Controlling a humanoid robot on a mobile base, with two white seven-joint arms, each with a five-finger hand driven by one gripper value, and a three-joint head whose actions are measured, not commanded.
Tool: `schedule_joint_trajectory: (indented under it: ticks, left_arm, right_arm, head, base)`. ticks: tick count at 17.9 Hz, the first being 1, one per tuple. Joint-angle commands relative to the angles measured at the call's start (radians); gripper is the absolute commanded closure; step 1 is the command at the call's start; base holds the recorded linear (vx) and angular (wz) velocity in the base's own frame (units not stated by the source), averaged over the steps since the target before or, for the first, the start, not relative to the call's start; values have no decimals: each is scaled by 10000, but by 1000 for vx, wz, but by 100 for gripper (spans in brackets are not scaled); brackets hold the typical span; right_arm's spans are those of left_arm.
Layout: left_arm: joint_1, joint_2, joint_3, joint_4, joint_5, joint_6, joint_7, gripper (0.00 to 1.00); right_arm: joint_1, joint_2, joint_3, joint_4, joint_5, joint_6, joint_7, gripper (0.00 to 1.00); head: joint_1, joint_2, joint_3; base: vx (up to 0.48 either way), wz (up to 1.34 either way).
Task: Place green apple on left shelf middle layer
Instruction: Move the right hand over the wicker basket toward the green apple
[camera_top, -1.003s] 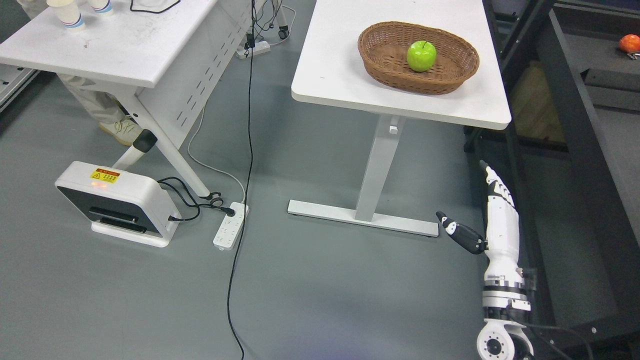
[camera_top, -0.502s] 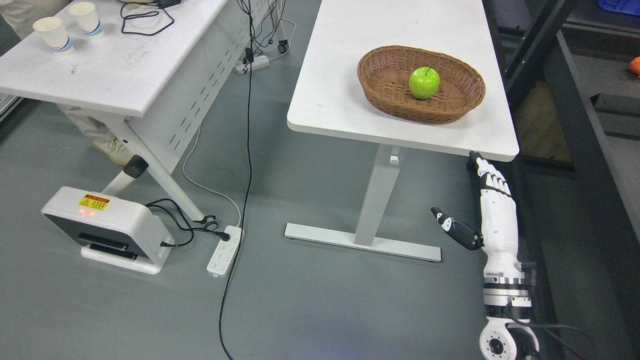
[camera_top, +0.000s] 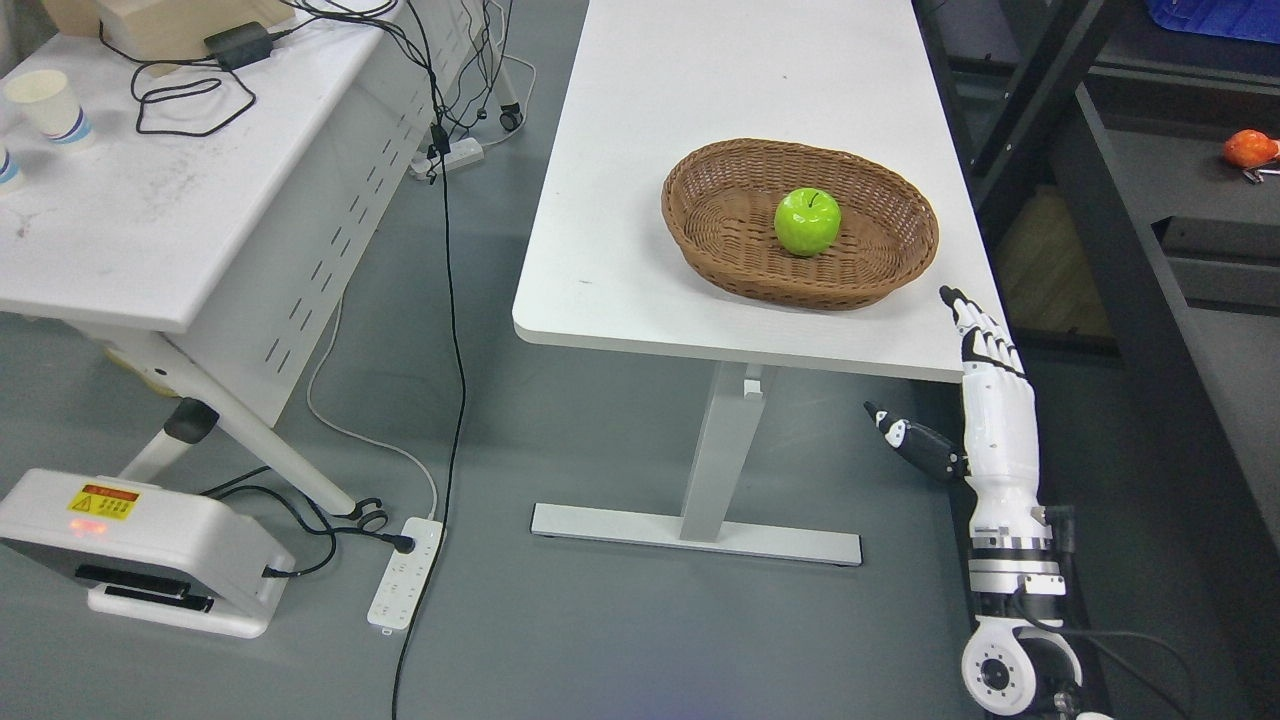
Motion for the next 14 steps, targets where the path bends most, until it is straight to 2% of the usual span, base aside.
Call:
schedule_joint_trajectory:
  ticks: [1,8,14]
  left_arm:
    - [0,175,0,0,0,37,8,0]
    - [0,175,0,0,0,37,8,0]
    - [0,175,0,0,0,37,8,0]
  right_arm:
    - [-79,-37,-153,3,9,40,16,1]
    - [-64,-37,-61,49,9,25,752,1]
    - [-217,-68,-31,64,-21,25,859,0]
  head:
    - [0,0,0]
    - [0,0,0]
    - [0,0,0]
  base:
    - [250,-129]
    - [235,-50]
    - [204,-26]
